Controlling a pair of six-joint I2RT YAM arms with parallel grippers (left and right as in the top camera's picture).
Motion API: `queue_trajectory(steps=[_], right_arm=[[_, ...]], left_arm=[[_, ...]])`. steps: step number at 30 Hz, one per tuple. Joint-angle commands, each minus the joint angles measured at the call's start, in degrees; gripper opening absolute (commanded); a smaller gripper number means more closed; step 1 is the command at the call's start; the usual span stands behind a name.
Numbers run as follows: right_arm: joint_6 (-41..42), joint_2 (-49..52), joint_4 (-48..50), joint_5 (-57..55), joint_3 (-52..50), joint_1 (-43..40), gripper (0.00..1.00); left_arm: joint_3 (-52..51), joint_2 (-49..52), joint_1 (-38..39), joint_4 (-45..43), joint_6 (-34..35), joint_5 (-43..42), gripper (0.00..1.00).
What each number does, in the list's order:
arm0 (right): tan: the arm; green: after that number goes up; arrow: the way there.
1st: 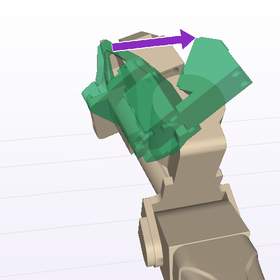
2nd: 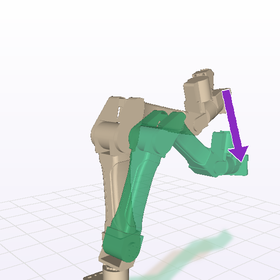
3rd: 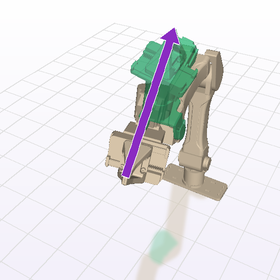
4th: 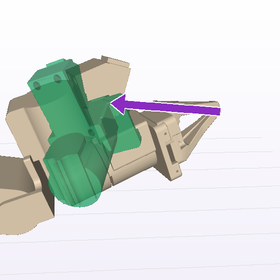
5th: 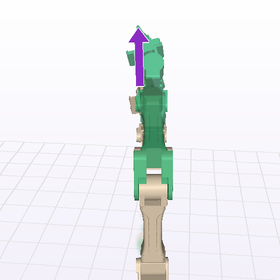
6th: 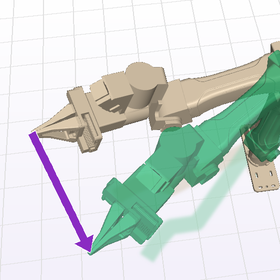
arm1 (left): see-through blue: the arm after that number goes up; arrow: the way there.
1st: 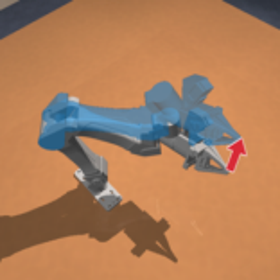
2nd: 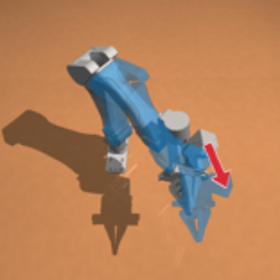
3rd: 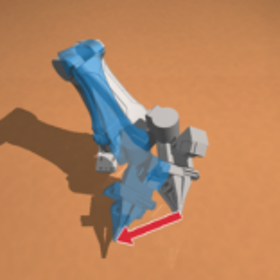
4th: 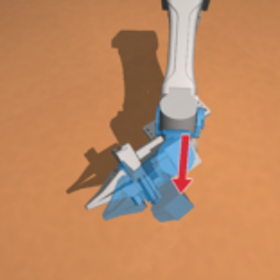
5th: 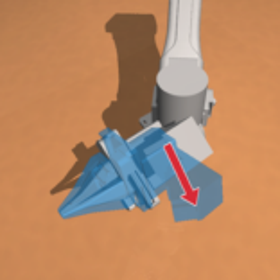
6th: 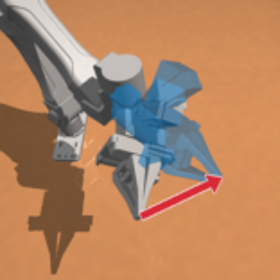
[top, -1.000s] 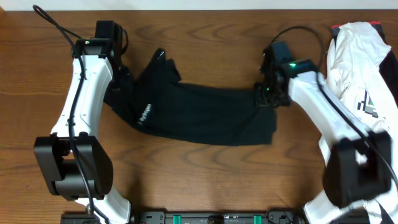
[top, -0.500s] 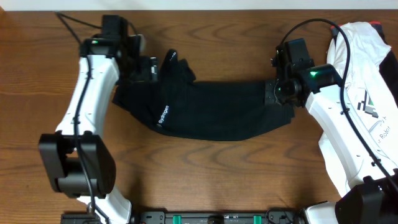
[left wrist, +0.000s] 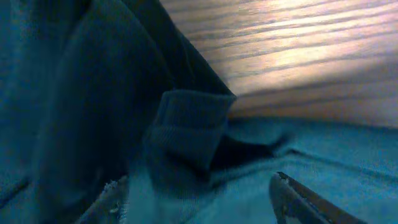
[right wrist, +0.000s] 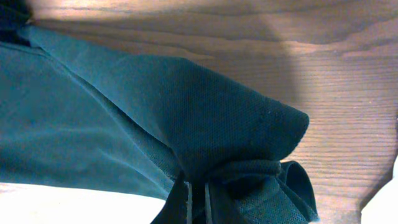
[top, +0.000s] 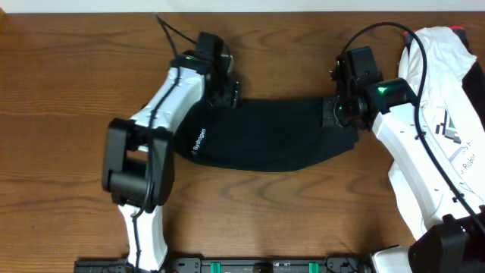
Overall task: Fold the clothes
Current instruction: 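Lift the black T-shirt with both grippers and stretch it apart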
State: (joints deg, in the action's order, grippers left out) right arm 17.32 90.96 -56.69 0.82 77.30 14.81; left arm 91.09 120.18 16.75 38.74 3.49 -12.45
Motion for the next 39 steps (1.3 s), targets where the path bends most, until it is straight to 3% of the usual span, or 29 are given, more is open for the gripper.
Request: queue_trajectory(steps=[1, 6, 10, 16, 28, 39], right_arm=[[-0.2, -0.6, 0.1, -1.0, 0.6, 0.3, 0.01], [-0.2, -0.6, 0.1, -1.0, 0.6, 0.3, 0.01], [-0.2, -0.6, 0.1, -1.1, 0.6, 0.3, 0.01], [-0.2, -0.6, -0.3, -4.2, 0.6, 0.1, 0.01], [-0.2, -2.4, -2.1, -8.0, 0.7, -2.6, 0.01], [-0.3, -15.8, -2.3, -8.0, 0.7, -3.7, 0.01]], left_arm=[[-0.5, 1.1, 0.2, -0.5, 1.9, 4.2, 0.59], [-0.5, 1.2, 0.2, -1.1, 3.2, 10.6, 0.36], [-0.5, 1.0, 0.2, -1.1, 2.6, 10.6, 0.06], [2.1, -4.2, -0.1, 5.0, 2.6, 17.9, 0.06], [2.6, -30.6, -0.1, 13.1, 2.8, 27.4, 0.06], [2.6, -49.4, -0.1, 15.6, 2.8, 28.5, 0.06]])
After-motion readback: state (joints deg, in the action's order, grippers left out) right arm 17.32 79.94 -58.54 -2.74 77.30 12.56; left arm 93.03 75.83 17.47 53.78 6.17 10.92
